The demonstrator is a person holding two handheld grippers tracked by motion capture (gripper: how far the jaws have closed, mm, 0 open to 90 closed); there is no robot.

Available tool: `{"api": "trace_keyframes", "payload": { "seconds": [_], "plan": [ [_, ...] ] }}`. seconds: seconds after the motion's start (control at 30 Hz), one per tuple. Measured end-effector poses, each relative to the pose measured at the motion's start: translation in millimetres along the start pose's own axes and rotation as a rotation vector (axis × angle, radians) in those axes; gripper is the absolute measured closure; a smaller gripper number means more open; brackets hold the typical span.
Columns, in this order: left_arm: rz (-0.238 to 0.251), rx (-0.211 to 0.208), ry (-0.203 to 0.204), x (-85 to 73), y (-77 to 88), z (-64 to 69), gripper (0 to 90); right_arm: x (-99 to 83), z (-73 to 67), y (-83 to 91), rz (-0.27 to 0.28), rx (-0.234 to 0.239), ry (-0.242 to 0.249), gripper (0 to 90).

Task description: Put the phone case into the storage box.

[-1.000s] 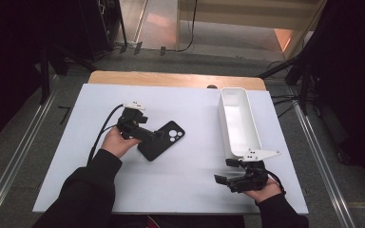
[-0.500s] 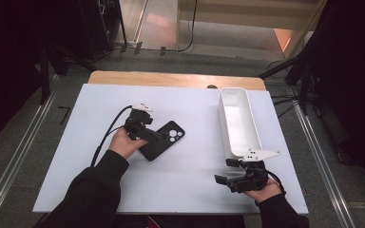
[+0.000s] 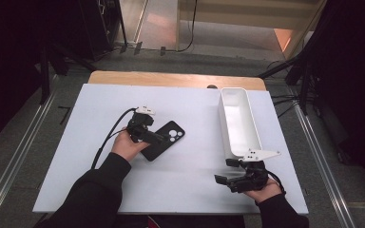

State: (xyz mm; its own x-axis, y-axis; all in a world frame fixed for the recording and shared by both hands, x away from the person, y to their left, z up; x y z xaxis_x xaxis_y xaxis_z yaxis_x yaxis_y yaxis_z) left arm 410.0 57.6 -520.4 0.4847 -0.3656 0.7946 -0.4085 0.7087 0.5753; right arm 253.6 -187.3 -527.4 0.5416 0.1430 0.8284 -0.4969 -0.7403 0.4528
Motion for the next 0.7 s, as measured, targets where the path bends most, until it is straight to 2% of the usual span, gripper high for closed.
{"api": "trace_keyframes", "payload": {
  "seconds": [0.4, 0.7],
  "plan": [
    [-0.051, 0.01, -0.024, -18.2, -10.9, 1.9, 0.0, 0.0, -0.4, 0.0, 0.0, 0.003, 0.002, 14.1],
    [-0.035, 0.035, -0.039, -27.6, -16.6, -1.8, 0.0, 0.2, -0.5, -0.2, 0.002, 0.004, 0.006, 14.0]
  ]
}}
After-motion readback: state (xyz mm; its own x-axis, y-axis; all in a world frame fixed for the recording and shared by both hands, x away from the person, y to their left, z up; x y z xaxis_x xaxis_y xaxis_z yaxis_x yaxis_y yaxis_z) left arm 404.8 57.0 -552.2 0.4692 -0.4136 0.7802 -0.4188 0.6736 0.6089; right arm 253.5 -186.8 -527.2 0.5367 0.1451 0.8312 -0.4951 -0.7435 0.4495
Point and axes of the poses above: each handheld gripper's, and its own axes: y roughly backward along the jaws, x roughly out of its top, z roughly to its right, the point moved 8 cm from there along -y, roughly forward along the jaws, and after that the axes turned 9 degrees about z, right-handed, at the moved point
